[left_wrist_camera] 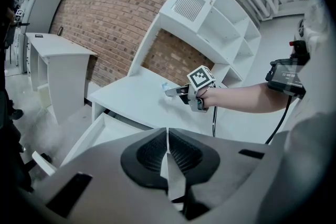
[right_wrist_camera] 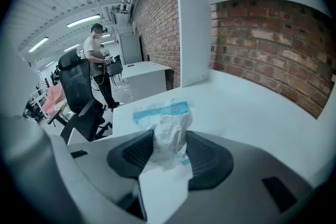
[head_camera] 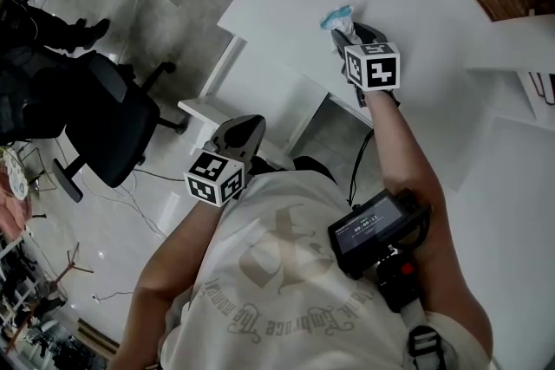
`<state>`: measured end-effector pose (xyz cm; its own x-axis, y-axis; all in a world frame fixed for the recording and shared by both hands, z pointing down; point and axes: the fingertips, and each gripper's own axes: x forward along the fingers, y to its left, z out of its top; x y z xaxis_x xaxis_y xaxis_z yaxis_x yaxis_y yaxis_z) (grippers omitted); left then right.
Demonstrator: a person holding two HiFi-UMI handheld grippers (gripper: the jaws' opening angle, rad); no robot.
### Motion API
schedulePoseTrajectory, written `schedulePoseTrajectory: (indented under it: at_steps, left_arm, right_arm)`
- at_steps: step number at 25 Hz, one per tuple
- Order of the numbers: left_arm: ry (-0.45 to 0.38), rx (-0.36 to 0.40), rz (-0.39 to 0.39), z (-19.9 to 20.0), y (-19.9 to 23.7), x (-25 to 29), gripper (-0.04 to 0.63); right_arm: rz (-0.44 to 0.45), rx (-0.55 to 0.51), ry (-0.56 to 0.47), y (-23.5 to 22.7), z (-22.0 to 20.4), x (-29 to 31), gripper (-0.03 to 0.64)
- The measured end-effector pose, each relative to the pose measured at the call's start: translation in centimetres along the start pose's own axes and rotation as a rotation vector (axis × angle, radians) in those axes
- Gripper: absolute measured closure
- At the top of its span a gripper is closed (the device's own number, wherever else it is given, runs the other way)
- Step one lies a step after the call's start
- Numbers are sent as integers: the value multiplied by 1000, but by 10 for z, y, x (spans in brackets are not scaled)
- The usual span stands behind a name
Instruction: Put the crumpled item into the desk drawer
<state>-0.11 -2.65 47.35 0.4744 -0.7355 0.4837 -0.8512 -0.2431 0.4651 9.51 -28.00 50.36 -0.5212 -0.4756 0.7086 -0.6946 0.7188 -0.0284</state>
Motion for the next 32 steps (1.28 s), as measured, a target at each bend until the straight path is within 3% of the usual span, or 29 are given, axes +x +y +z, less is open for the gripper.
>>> schedulePoseTrajectory:
  at_steps: [17, 32]
  left_arm:
    - [-38, -1, 40, -21, -4, -37, 566]
    - [-66, -28, 108, -41, -3, -75, 574]
  right_arm:
    - [77, 44, -58, 43, -8, -37, 403]
    - [177, -7, -47, 100, -19, -43, 403]
